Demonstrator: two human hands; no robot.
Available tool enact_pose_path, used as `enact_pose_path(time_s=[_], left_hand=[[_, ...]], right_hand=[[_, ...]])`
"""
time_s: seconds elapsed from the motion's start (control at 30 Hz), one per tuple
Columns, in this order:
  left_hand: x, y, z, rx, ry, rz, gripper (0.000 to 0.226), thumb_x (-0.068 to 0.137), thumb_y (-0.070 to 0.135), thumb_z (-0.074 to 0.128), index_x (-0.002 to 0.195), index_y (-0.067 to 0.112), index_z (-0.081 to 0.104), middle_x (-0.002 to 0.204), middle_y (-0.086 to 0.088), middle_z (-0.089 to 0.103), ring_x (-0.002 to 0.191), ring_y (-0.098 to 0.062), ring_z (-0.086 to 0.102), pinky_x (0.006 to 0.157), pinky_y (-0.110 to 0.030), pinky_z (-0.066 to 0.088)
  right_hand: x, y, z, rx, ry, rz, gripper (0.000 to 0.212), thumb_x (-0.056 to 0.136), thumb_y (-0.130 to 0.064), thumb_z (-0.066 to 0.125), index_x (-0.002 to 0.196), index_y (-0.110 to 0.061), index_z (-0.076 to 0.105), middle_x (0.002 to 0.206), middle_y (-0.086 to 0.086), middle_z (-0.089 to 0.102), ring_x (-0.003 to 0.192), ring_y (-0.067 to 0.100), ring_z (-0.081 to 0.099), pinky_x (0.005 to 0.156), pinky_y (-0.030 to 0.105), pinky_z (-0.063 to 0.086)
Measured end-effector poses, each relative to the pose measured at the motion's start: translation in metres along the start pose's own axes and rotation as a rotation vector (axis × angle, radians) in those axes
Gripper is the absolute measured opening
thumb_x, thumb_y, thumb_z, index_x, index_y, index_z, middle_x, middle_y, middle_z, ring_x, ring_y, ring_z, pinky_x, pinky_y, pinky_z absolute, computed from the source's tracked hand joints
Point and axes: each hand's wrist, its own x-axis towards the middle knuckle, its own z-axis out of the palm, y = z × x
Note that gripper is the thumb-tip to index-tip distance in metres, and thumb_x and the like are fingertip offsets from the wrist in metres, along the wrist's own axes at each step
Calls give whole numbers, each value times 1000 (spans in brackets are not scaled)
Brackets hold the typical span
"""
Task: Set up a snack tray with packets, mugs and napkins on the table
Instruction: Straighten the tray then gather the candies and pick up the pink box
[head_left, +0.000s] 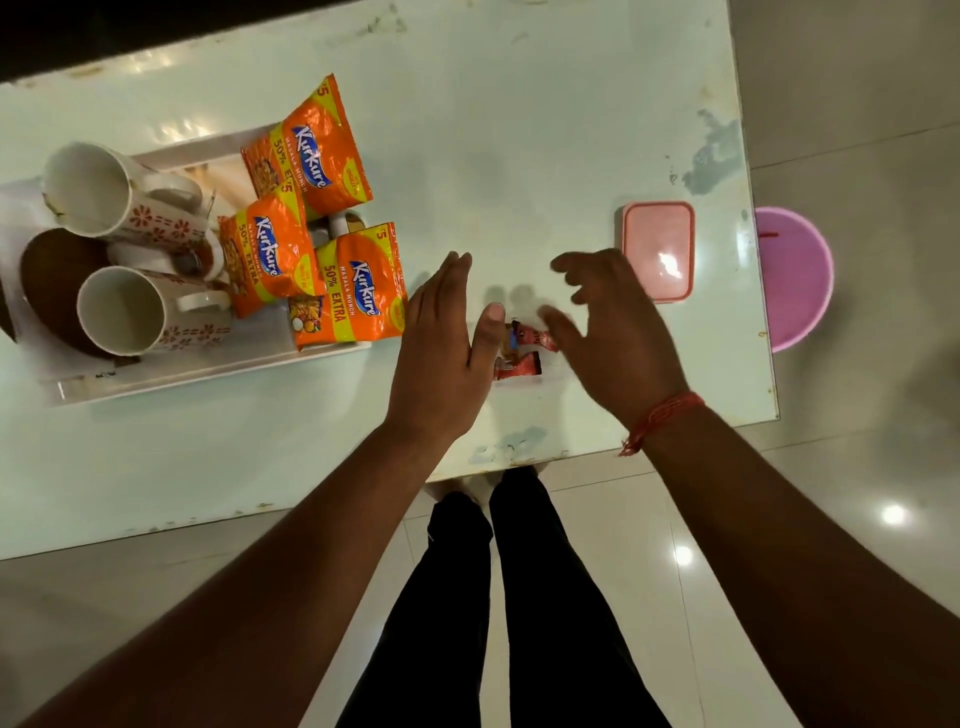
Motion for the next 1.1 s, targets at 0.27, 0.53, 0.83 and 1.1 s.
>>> enact_pose_path(time_s=[0.27,0.53,0.83,1.1], left_hand=[[1,2,6,-44,14,-33,64,98,57,22,151,21,26,158,-1,31,147,-14,21,111,-19,20],[7,8,7,-105,33,-93,56,101,48,30,150,20,31,157,-2,33,146,-17,25,113,-28,26],[11,5,-3,-262,108,-95,43,104,33,36,144,20,41,151,0,43,140,-13,36,109,-22,37],[-6,11,-10,-412,126,-189,27,100,40,46,120,26,57,108,18,63,101,11,57,77,-5,46]], right_hand=[[47,69,-23,-480,42,340,76,86,-54,62,140,-6,38,142,23,36,121,43,43,92,51,45],[46,63,2,-623,-87,196,70,82,-38,65,138,-8,36,142,25,34,120,45,41,90,50,49],[19,-5,-19,455,-24,366,42,80,-25,64,121,-25,56,128,-5,56,112,13,56,88,30,51],[-11,-37,-7,1331,-287,738,20,93,-30,57,94,-15,70,100,11,67,97,33,64,80,45,53]])
